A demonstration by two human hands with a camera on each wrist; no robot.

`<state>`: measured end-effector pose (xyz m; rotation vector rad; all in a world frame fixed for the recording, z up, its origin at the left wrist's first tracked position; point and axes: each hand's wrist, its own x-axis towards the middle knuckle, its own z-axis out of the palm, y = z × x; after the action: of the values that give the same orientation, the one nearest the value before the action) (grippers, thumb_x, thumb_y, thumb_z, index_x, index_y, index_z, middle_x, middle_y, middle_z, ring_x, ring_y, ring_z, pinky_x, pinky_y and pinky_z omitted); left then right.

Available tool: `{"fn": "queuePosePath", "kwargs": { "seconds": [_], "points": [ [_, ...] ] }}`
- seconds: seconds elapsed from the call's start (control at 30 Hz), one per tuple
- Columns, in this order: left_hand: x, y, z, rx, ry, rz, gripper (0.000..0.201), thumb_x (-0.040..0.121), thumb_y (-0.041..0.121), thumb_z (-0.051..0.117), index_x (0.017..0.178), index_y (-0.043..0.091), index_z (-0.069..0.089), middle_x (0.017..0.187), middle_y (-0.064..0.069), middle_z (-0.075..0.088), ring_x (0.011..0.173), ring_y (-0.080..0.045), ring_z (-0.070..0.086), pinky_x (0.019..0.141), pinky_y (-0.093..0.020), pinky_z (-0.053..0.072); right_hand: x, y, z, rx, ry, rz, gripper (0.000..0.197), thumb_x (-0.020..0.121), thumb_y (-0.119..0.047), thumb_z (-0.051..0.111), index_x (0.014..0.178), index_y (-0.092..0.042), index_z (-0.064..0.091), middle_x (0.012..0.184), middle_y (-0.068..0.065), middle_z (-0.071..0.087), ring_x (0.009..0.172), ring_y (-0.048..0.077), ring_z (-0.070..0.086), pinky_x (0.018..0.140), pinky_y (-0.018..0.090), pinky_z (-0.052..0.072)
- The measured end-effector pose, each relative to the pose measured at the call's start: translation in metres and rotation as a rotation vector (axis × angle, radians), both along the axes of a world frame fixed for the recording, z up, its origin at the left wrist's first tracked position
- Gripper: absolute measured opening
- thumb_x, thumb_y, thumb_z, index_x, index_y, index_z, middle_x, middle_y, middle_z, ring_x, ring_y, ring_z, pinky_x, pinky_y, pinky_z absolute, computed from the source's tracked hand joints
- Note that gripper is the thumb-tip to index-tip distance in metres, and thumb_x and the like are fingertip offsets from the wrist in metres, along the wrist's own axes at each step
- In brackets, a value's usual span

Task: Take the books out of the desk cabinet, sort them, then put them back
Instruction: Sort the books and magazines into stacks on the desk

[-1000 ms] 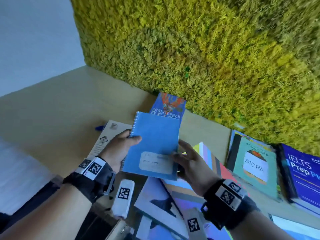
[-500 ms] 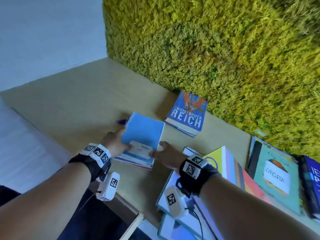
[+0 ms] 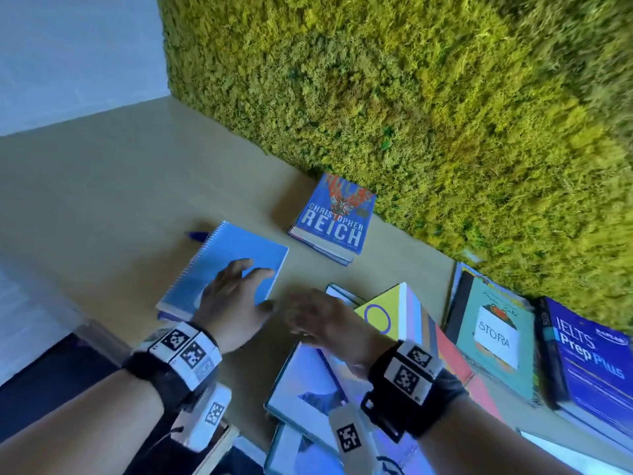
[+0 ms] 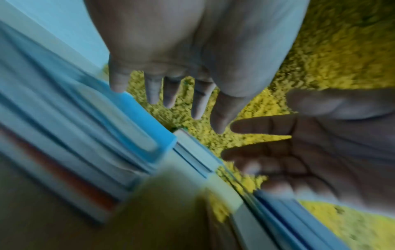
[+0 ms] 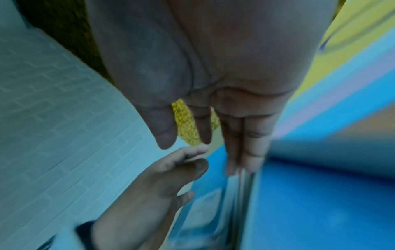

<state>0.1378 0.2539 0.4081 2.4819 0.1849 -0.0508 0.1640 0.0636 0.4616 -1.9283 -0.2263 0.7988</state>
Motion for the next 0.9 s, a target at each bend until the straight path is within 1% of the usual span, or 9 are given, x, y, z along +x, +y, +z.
{"fn": "queuePosePath", "kwargs": {
  "seconds": [0.13, 0.23, 0.37, 0.47, 0.53, 0.63, 0.7, 0.77, 0.9],
  "points": [
    [0.001, -0.06, 0.019, -0.022, -0.005, -0.229, 0.072, 0.078, 0.066, 0.037, 0.137, 0.031, 0.059, 0.132, 0.003, 0.048, 0.129, -0.024, 0.049, 0.105, -0.042, 0.044, 0.011, -0.082, 0.032, 0.182, -0.029, -0.211, 0.023, 0.103, -0.012, 0.056, 0.125, -0.01, 0.063, 0.105, 0.014, 0.074, 0.074, 0.023, 0.071, 0.066, 0.034, 0.056],
    [0.009, -0.096, 0.026, 0.053, -0.037, -0.272, 0.066, 0.079, 0.059, 0.031, 0.135, 0.04, 0.059, 0.129, 0.007, 0.052, 0.127, -0.022, 0.054, 0.099, -0.034, 0.045, 0.019, -0.135, 0.039, 0.245, -0.125, -0.396, 0.018, 0.104, -0.016, 0.054, 0.116, -0.015, 0.068, 0.093, 0.008, 0.072, 0.065, 0.018, 0.063, 0.053, 0.027, 0.046],
    [0.029, -0.123, 0.036, -0.14, 0.024, -0.279, 0.036, 0.094, 0.029, 0.049, 0.123, 0.033, 0.068, 0.129, -0.001, 0.066, 0.122, -0.025, 0.06, 0.098, -0.034, 0.048, 0.022, -0.213, 0.013, -0.159, -0.359, -0.507, 0.013, 0.098, -0.019, 0.065, 0.111, -0.02, 0.07, 0.102, 0.001, 0.073, 0.084, 0.014, 0.067, 0.075, 0.032, 0.048],
    [0.043, -0.11, 0.041, -0.29, 0.036, -0.147, 0.028, 0.082, 0.053, 0.048, 0.094, 0.045, 0.072, 0.106, -0.005, 0.077, 0.102, -0.03, 0.072, 0.095, -0.049, 0.054, 0.001, -0.274, -0.028, -0.572, -0.283, -0.388, 0.03, 0.093, -0.037, 0.069, 0.121, -0.027, 0.067, 0.112, -0.002, 0.071, 0.098, 0.02, 0.069, 0.084, 0.035, 0.053],
    [0.043, -0.117, 0.047, -0.216, 0.073, -0.148, 0.037, 0.086, 0.062, 0.052, 0.101, 0.036, 0.072, 0.106, -0.007, 0.076, 0.101, -0.03, 0.071, 0.091, -0.045, 0.053, -0.019, -0.302, -0.054, -0.596, -0.185, -0.339, 0.019, 0.089, -0.043, 0.069, 0.105, -0.033, 0.068, 0.098, -0.006, 0.073, 0.083, 0.018, 0.067, 0.077, 0.037, 0.056],
    [0.03, -0.151, 0.049, 0.031, 0.134, -0.248, 0.022, 0.09, 0.048, 0.064, 0.101, 0.029, 0.068, 0.098, -0.003, 0.074, 0.098, -0.013, 0.068, 0.081, -0.029, 0.046, -0.032, -0.314, -0.059, -0.563, -0.187, -0.352, 0.016, 0.086, -0.04, 0.074, 0.085, -0.026, 0.066, 0.075, -0.007, 0.067, 0.066, 0.015, 0.059, 0.062, 0.033, 0.051],
    [0.022, -0.165, 0.04, 0.174, 0.173, -0.265, 0.045, 0.084, 0.053, 0.063, 0.12, 0.026, 0.067, 0.119, -0.013, 0.066, 0.119, -0.027, 0.058, 0.093, -0.033, 0.043, -0.031, -0.312, -0.053, -0.426, -0.109, -0.421, 0.019, 0.09, -0.03, 0.075, 0.077, -0.021, 0.064, 0.066, -0.005, 0.062, 0.058, 0.017, 0.053, 0.055, 0.027, 0.043],
    [0.022, -0.169, 0.03, 0.27, 0.236, -0.228, 0.067, 0.09, 0.053, 0.064, 0.148, 0.024, 0.046, 0.143, -0.016, 0.047, 0.136, -0.035, 0.042, 0.106, -0.037, 0.037, -0.03, -0.312, -0.046, -0.271, -0.016, -0.494, 0.021, 0.093, -0.024, 0.073, 0.076, -0.017, 0.063, 0.068, 0.002, 0.06, 0.061, 0.019, 0.052, 0.059, 0.028, 0.039],
    [0.034, -0.162, 0.017, 0.174, 0.285, -0.201, 0.094, 0.077, 0.066, 0.066, 0.155, 0.023, 0.038, 0.153, -0.015, 0.041, 0.143, -0.032, 0.037, 0.113, -0.039, 0.035, -0.031, -0.315, -0.032, -0.087, 0.041, -0.566, 0.021, 0.097, -0.016, 0.068, 0.077, -0.016, 0.062, 0.064, 0.0, 0.058, 0.055, 0.015, 0.051, 0.052, 0.024, 0.039]
  ]
}}
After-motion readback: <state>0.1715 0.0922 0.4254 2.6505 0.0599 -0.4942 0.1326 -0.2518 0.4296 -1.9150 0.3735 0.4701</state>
